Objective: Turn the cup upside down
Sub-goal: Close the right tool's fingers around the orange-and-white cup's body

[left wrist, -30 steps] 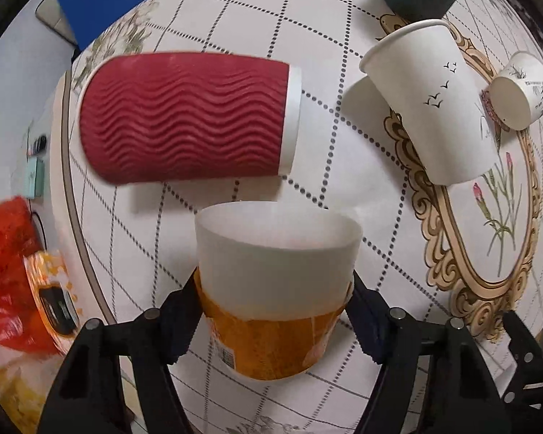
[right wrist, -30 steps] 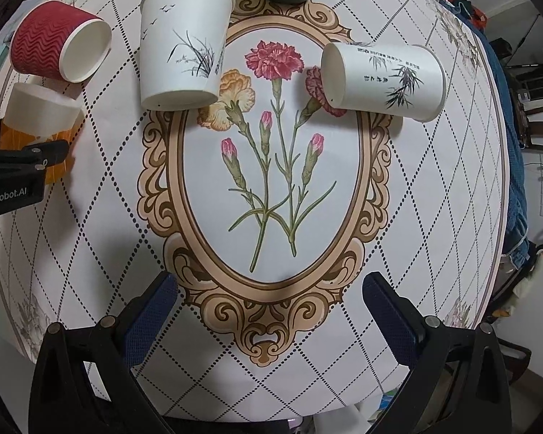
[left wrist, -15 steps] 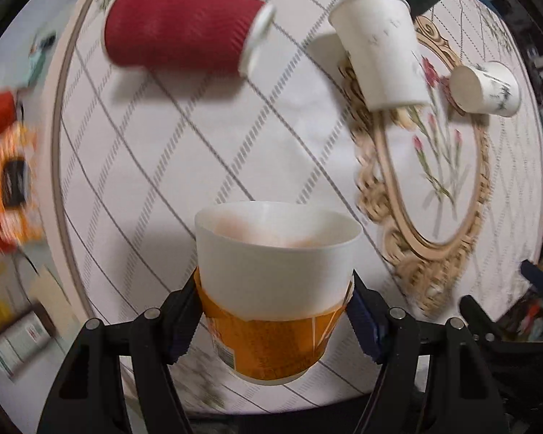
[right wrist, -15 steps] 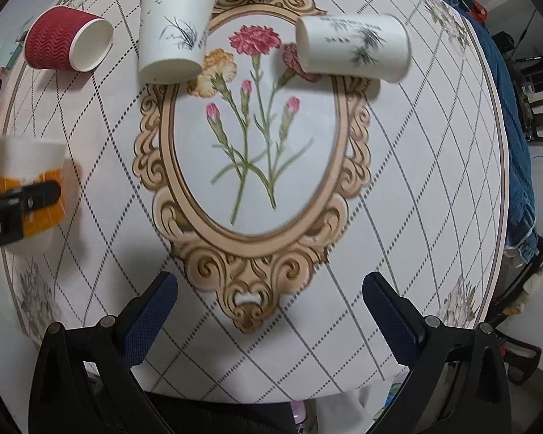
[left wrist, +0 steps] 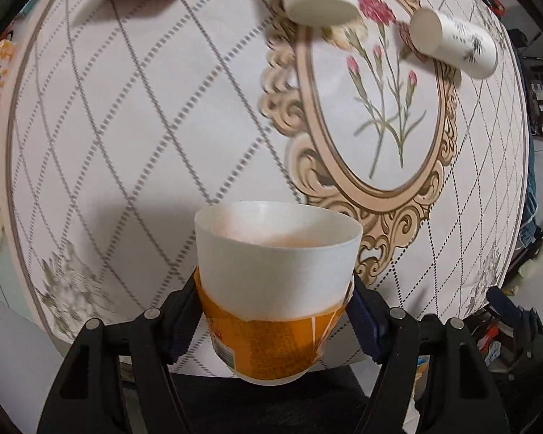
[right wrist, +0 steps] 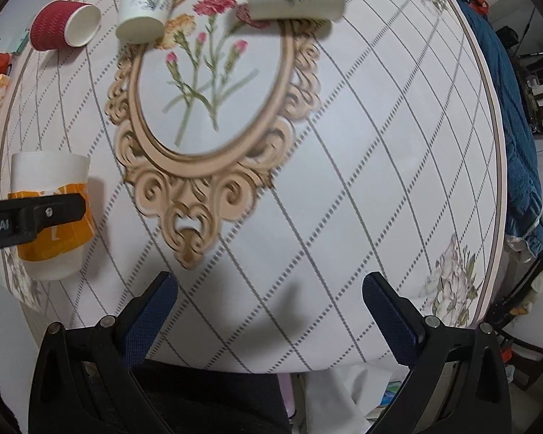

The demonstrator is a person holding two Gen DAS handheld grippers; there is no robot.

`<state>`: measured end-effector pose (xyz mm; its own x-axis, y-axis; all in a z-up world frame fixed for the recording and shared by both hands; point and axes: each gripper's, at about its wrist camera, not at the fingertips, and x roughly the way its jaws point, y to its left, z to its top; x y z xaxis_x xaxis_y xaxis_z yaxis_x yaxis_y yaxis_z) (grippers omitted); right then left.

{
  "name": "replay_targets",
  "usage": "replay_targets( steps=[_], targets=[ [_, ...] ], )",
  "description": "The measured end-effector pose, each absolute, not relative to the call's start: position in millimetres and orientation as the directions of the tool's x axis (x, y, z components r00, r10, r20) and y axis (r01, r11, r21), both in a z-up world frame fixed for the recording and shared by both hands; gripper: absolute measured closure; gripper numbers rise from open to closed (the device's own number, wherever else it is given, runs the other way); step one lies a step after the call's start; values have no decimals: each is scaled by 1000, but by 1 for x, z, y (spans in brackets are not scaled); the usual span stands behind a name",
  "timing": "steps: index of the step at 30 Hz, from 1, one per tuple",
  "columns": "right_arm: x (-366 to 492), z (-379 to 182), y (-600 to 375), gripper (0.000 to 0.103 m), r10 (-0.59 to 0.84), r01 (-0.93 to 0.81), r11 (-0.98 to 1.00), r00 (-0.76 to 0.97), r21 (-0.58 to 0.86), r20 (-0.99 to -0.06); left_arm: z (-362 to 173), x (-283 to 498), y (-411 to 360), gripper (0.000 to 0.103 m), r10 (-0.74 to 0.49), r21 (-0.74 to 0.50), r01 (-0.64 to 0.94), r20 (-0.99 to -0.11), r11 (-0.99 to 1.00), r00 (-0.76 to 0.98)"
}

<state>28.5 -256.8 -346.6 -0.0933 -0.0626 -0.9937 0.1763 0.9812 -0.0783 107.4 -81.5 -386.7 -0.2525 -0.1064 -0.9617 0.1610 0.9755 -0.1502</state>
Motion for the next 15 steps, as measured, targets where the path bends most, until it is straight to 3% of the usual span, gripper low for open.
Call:
replay_targets(
  steps=[15],
  targets=[
    [2,-374,-312,0,-71,253,962,-131,-103,-989,-425,93,-128,32,-118,-160,151,-960,976,-254]
  ],
)
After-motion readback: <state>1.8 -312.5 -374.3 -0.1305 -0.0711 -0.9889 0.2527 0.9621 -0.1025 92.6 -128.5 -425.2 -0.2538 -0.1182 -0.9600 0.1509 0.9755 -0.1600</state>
